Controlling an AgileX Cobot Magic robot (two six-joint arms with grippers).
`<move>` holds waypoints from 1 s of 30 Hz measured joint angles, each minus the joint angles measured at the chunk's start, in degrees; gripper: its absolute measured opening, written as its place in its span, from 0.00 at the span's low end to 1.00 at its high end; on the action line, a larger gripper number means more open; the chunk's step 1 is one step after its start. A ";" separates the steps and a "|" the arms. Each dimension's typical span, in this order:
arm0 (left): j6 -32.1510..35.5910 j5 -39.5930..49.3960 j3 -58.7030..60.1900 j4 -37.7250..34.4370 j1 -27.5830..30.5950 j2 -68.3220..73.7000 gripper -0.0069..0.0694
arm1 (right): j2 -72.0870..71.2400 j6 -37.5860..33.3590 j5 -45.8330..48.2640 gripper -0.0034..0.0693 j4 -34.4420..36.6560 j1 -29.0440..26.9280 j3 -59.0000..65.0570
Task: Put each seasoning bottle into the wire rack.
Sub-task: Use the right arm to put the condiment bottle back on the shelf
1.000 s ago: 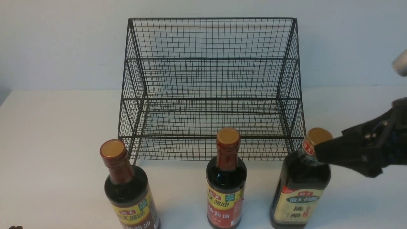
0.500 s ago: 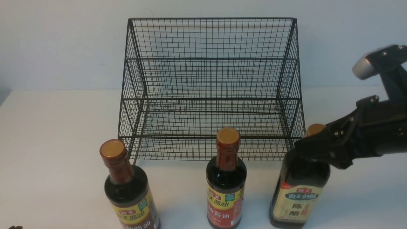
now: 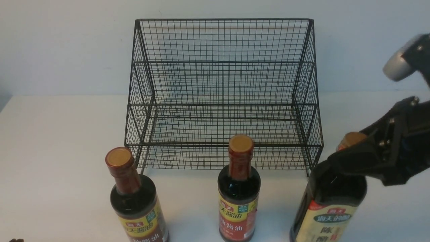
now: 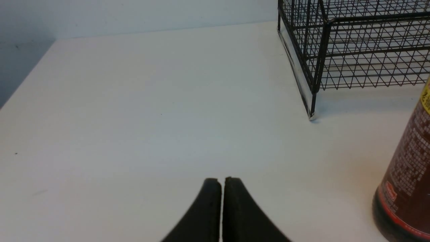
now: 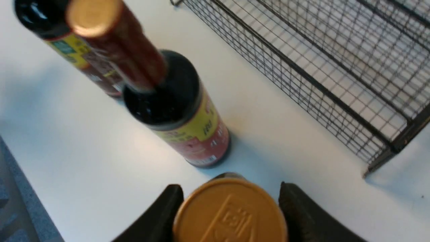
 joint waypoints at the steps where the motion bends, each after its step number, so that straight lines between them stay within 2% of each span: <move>1: 0.00 0.00 0.00 0.00 0.00 0.00 0.08 | -0.04 0.17 0.90 0.51 0.00 0.00 -2.29; 11: 0.00 0.00 0.00 0.00 0.00 0.00 0.08 | 4.99 0.35 0.02 0.51 0.87 0.00 -21.05; 23: 0.00 0.00 0.00 0.00 0.00 0.00 0.08 | 26.50 0.55 -4.34 0.51 0.88 0.00 -43.89; 30: 0.00 0.00 0.00 0.00 0.00 0.00 0.08 | 33.92 0.55 -9.13 0.51 0.92 0.00 -48.08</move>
